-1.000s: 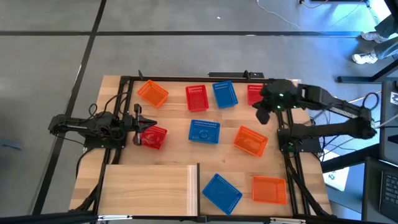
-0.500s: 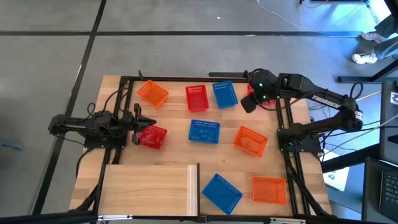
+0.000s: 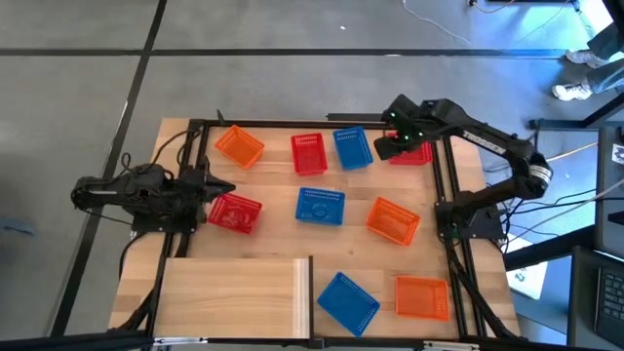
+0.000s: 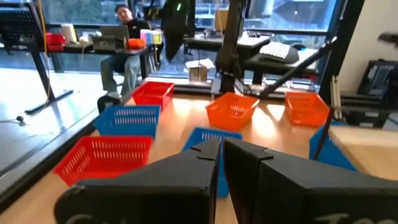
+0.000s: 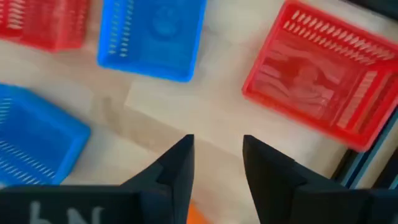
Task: Stack baskets on shelf by color
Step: Put the top right red bin on the shelf
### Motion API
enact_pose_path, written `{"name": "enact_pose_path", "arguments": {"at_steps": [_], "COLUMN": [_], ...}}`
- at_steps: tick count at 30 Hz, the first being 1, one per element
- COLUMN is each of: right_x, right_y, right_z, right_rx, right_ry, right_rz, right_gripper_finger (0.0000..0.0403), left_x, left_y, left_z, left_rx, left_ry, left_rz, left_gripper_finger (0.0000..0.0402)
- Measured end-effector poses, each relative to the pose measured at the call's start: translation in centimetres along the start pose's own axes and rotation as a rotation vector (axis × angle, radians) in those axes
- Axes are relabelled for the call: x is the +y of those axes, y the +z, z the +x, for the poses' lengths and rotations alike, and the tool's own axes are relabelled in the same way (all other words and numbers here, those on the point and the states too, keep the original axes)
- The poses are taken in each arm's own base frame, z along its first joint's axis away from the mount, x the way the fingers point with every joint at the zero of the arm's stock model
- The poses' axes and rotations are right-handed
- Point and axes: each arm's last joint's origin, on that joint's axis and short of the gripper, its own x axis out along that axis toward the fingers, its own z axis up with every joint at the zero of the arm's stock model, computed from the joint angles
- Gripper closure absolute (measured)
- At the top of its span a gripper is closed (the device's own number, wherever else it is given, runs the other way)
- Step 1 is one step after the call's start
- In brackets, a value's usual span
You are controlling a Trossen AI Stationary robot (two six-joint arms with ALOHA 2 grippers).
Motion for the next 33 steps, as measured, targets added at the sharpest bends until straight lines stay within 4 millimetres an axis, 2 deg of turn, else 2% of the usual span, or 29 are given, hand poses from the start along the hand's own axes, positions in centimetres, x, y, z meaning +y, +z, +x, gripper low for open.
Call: {"name": "enact_pose_path", "arguments": {"at_steps": [8,18,25,33], "right_x": [-1.2,-2.4,-2.8,-3.3], "right_y": [2.8,4.7,5.9,6.2], "right_z": [4.7,9.5,11.9,14.2], "right_rx": [0.139,0.277,0.268,0.310], "right_ry": [-0.085,-0.099,-0.099,-0.160], "right_rz": [0.118,0.062,0.086,0.094], "right_gripper_finger": [0.0272,0.0273,0.0273,0.0273], "left_x": [-0.2,-0.5,-0.5,-0.5], "left_y": [2.2,2.5,2.5,2.6], "left_z": [0.6,1.5,1.5,1.5], "left_rx": [0.020,0.067,0.062,0.053], "left_ry": [0.001,0.003,0.003,0.002], "left_rz": [0.005,0.015,0.014,0.012], "left_gripper_finger": [0.0388,0.0388,0.0388,0.0388]}}
